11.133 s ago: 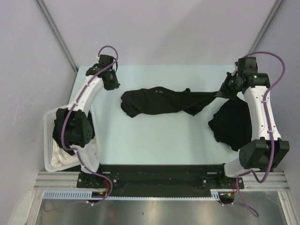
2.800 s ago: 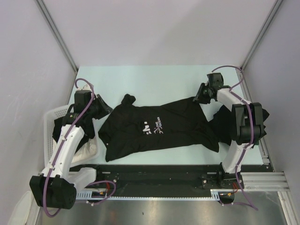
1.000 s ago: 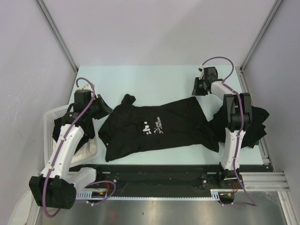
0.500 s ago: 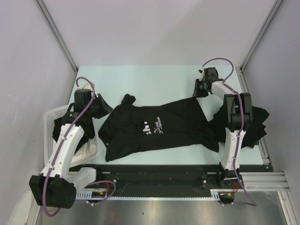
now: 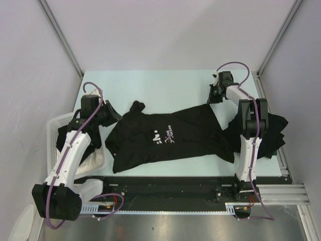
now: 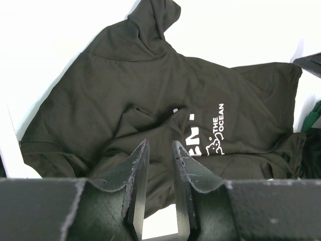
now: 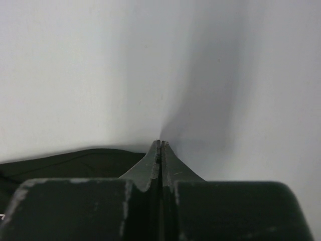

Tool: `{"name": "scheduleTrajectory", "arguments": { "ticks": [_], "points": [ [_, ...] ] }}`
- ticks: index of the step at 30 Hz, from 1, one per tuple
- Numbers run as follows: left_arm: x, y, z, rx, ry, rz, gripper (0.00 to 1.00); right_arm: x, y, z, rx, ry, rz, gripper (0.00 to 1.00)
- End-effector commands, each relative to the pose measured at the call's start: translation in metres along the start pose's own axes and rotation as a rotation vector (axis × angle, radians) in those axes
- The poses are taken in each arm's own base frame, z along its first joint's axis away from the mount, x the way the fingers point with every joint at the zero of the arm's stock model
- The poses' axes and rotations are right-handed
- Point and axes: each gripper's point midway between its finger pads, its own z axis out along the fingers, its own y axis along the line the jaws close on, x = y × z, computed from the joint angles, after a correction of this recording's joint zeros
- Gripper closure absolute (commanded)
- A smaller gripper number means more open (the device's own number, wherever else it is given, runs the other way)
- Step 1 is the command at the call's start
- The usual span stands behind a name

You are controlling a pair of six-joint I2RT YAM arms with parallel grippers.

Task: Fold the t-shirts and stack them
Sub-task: Flatten the tshirt out

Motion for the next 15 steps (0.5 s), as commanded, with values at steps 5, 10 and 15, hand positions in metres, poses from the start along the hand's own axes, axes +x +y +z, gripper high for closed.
{"name": "scheduleTrajectory", "arguments": {
  "ticks": [5, 10, 15],
  "points": [
    [-0.017, -0.011, -0.006, 0.017, -0.046, 0.036, 0.7, -0.045, 0.004, 0.011, -0.02, -0.079, -0.003, 1.0],
    [-0.018, -0.01, -0.009, 0.006, -0.045, 0.044, 0.7, -0.079, 0.009, 0.012, -0.021, -0.133, -0.017, 1.0],
    [-0.016, -0.006, -0.008, -0.004, -0.037, 0.047, 0.7, -0.106, -0.007, 0.013, 0.032, -0.184, -0.026, 1.0]
  ]
}}
